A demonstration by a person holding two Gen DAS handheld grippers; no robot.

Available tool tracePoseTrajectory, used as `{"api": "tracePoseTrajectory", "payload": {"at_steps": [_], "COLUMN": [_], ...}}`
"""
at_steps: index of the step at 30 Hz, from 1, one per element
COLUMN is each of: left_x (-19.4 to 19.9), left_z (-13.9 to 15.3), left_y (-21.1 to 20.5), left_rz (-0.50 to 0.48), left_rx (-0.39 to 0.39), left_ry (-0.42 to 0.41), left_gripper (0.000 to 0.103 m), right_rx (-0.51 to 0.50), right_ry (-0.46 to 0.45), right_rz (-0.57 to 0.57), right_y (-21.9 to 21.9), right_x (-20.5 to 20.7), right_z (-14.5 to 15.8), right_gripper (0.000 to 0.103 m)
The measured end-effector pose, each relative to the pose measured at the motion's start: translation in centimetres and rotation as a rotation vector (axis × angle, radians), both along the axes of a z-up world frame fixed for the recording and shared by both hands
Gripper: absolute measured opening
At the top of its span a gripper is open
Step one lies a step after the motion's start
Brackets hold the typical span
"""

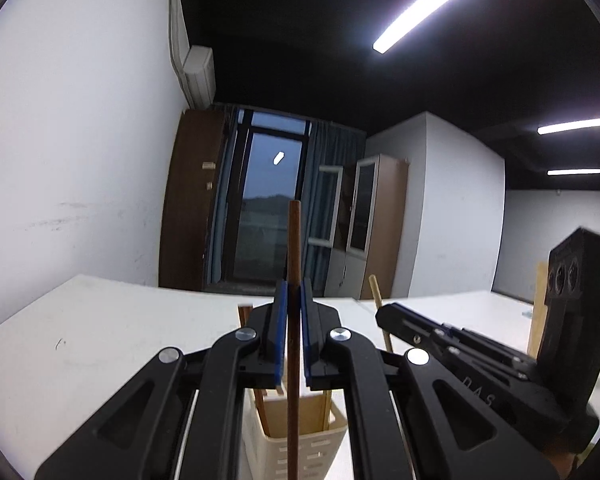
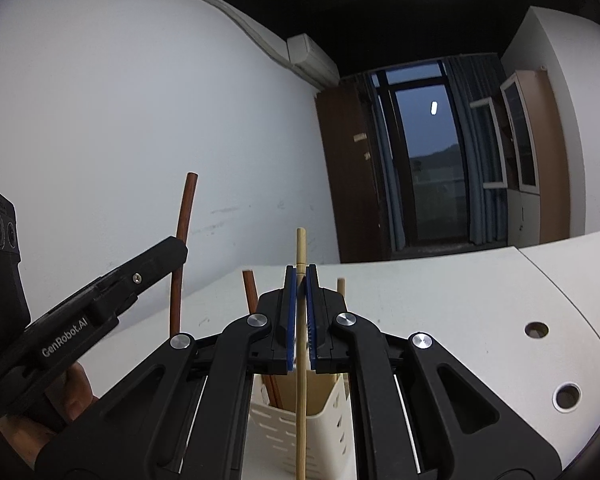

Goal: Organize utensils
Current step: 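Lower both held chopsticks into the holder openings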

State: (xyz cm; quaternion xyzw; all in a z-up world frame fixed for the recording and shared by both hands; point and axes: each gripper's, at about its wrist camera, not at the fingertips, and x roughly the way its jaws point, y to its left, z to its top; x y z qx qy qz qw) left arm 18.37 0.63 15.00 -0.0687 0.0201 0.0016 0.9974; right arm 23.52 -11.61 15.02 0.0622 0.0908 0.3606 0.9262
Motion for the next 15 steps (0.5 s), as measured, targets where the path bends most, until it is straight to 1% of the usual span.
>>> {"api": "tracePoseTrajectory", "payload": {"at_steps": [10,15], "left_x": [-0.7,-0.7], "left_z": [0.8,1.2], "left_y": [0.3,0.8], "left_rz": [0.021,0.048], "left_rx": [-0.021,-0.038], "left_ry": [-0.164,-0.242], "left_gripper": [0.006,0.006], "right_rx": [0.088,0.134], "right_ry": [-0.097,-0.139], "right_rz": [-0.01,-0.005], "right_y": [0.0,-0.2], "right_x": [0.6,0.9], "right_z": [0.0,0.0], "right_gripper": [0.004,0.004]}}
